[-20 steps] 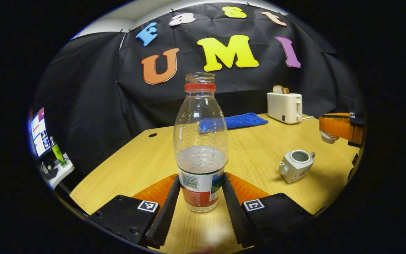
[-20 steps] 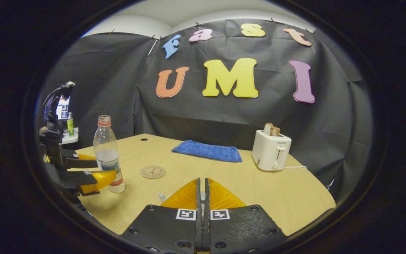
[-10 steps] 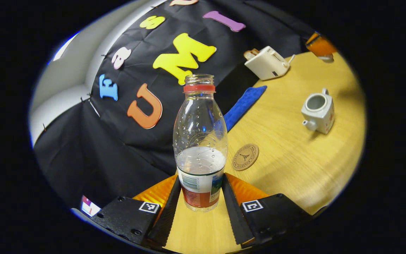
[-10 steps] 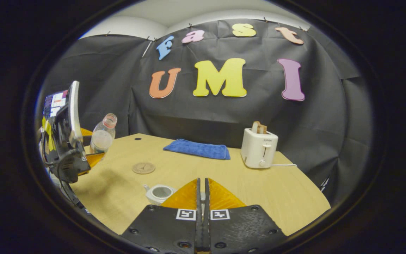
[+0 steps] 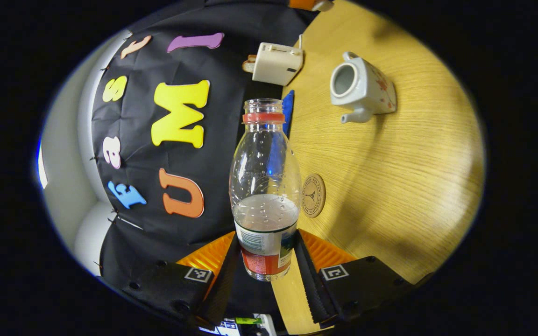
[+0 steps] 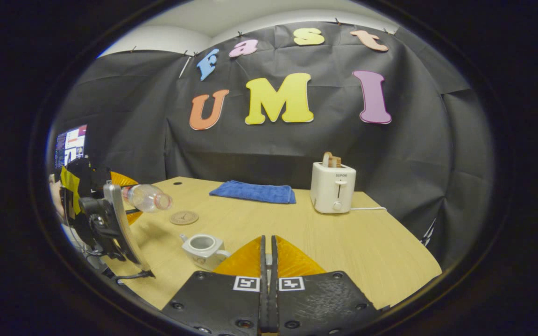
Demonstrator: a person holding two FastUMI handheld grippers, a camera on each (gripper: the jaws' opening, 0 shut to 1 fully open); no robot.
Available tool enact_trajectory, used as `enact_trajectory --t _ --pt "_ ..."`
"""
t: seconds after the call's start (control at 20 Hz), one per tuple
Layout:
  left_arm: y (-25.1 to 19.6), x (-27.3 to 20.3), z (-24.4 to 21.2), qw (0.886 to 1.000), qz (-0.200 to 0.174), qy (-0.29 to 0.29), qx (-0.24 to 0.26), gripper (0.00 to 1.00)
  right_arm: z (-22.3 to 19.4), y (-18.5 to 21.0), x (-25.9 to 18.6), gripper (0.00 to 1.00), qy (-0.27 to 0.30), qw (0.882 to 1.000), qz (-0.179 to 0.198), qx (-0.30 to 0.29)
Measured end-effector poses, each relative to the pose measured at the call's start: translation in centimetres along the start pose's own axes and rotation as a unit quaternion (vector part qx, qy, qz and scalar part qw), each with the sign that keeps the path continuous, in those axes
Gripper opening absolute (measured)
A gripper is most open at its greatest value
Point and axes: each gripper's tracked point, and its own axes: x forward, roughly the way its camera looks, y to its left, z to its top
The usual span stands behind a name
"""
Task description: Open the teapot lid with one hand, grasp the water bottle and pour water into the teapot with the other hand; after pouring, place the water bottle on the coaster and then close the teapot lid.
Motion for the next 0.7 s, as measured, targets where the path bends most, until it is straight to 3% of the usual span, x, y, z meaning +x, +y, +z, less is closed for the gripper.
enact_trajectory --t 0.3,0.7 --pt "-0.1 0.5 1.7 0.997 0.002 -0.004 0.074 0.7 -0.3 -1.0 -0.4 0.0 -0.001 1.0 -0.003 0.008" --pt "0.2 1.3 2.3 0.991 0.002 0.008 0.133 0.7 -0.9 -1.9 -0.7 0.0 0.0 1.0 -0.006 0.018"
